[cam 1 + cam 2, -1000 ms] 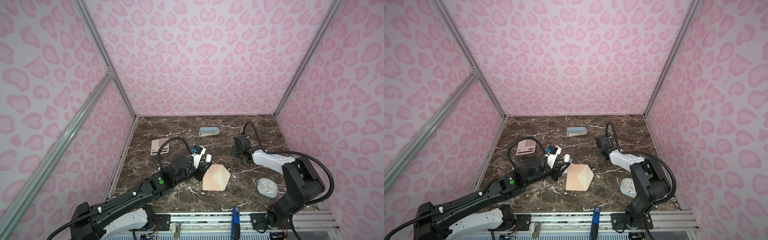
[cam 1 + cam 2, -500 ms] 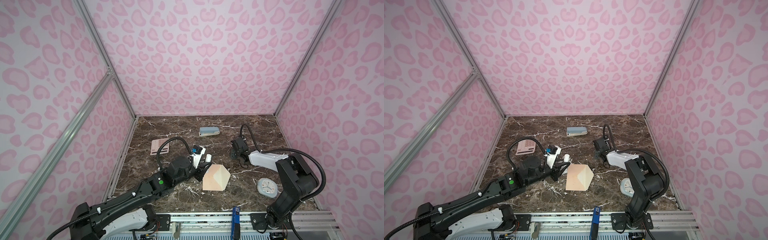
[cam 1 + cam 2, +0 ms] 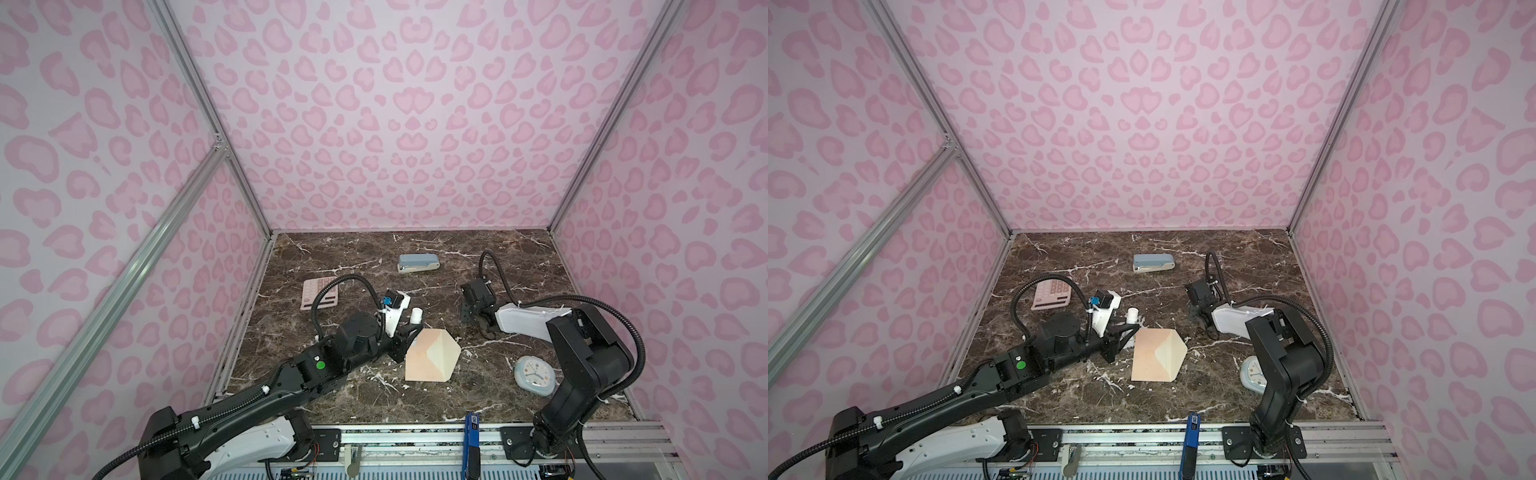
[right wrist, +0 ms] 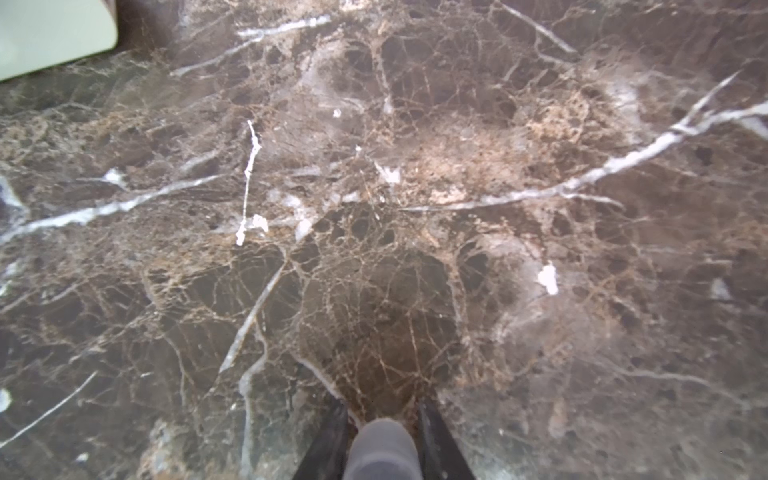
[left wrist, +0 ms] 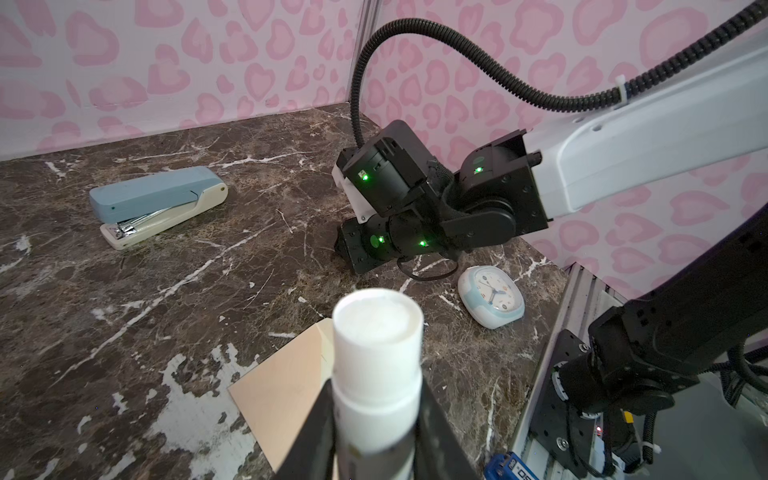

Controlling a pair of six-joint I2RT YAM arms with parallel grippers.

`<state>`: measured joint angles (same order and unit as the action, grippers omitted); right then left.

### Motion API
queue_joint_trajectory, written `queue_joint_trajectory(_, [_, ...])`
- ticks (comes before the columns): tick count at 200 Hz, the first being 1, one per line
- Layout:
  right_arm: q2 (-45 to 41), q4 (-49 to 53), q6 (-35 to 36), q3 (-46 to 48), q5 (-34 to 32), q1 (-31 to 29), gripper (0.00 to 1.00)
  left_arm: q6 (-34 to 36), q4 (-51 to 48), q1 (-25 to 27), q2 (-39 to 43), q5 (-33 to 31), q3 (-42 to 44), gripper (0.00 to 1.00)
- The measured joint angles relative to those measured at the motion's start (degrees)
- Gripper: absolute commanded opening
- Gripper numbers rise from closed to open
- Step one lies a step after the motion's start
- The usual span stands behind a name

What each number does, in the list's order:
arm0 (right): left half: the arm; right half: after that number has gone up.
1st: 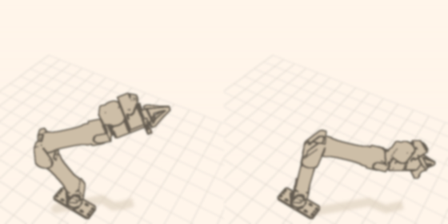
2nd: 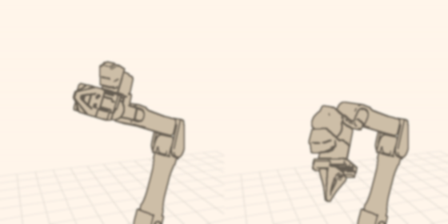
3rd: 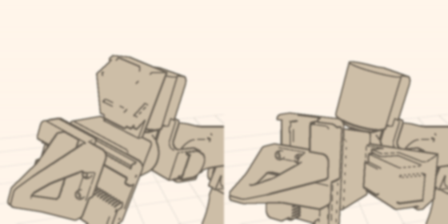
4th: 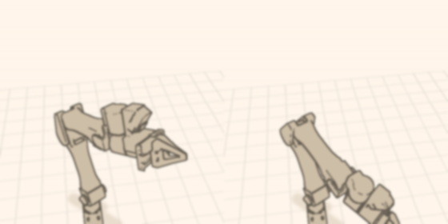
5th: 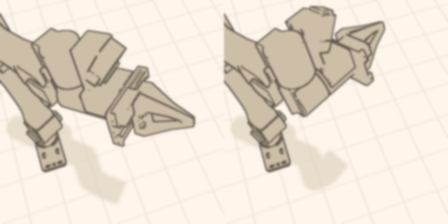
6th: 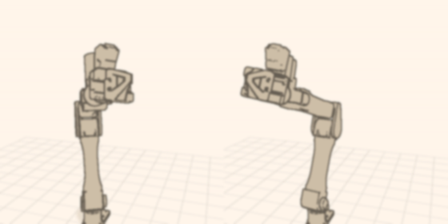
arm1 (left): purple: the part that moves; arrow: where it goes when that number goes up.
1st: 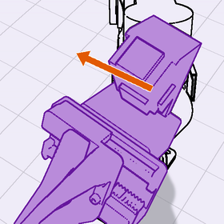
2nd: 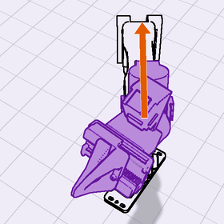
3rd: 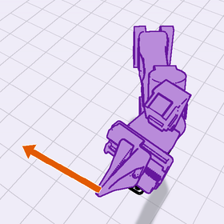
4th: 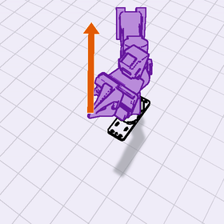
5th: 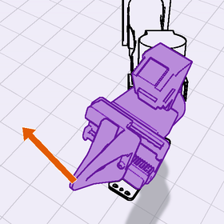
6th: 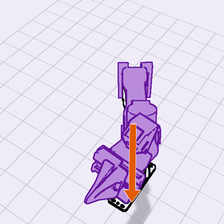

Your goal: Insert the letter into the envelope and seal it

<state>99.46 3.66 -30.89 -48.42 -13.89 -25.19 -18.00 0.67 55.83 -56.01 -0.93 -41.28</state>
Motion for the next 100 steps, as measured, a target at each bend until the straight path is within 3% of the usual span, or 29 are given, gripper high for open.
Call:
queue_joint_trajectory(36, [0.00, -1.09, -0.17, 0.52, -0.52, -0.26, 0.36, -0.24, -0.09, 0.00, 0.15, -0.42, 0.52, 0.04])
queue_joint_trajectory(100, [-1.01, 0.04, -0.15, 0.33, -0.66, -0.42, 0.51, -0.39, -0.07, 0.00, 0.59, -0.59, 1.38, 0.04])
